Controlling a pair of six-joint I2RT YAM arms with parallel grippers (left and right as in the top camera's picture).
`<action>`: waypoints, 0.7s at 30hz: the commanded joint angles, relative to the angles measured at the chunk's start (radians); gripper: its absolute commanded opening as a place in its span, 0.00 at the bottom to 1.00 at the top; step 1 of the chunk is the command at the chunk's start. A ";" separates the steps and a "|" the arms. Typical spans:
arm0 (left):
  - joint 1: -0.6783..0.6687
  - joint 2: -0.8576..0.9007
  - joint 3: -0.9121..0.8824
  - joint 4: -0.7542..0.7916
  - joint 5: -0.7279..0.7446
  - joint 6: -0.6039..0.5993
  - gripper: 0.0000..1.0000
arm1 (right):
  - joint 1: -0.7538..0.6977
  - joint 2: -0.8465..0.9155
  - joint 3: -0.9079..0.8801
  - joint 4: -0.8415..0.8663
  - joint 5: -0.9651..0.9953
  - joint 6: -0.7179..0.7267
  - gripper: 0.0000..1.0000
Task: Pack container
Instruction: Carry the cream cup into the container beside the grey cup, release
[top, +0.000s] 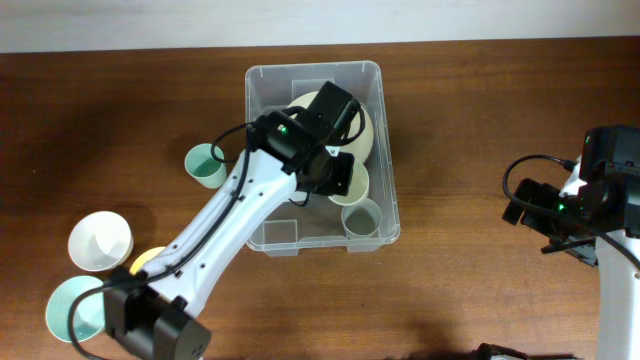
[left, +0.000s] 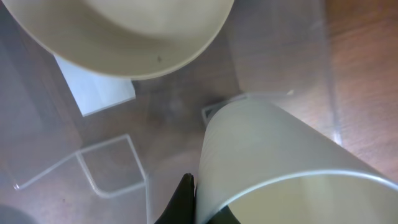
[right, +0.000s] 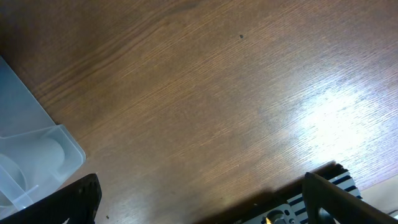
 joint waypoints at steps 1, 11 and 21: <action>-0.005 0.024 0.021 -0.016 0.039 -0.013 0.01 | 0.001 0.001 -0.002 0.000 -0.004 -0.001 0.99; -0.063 0.083 0.021 -0.023 0.039 -0.013 0.00 | 0.001 0.001 -0.002 0.000 -0.004 -0.002 0.99; -0.076 0.116 0.021 -0.027 0.035 -0.013 0.17 | 0.001 0.001 -0.002 0.000 -0.004 -0.002 0.99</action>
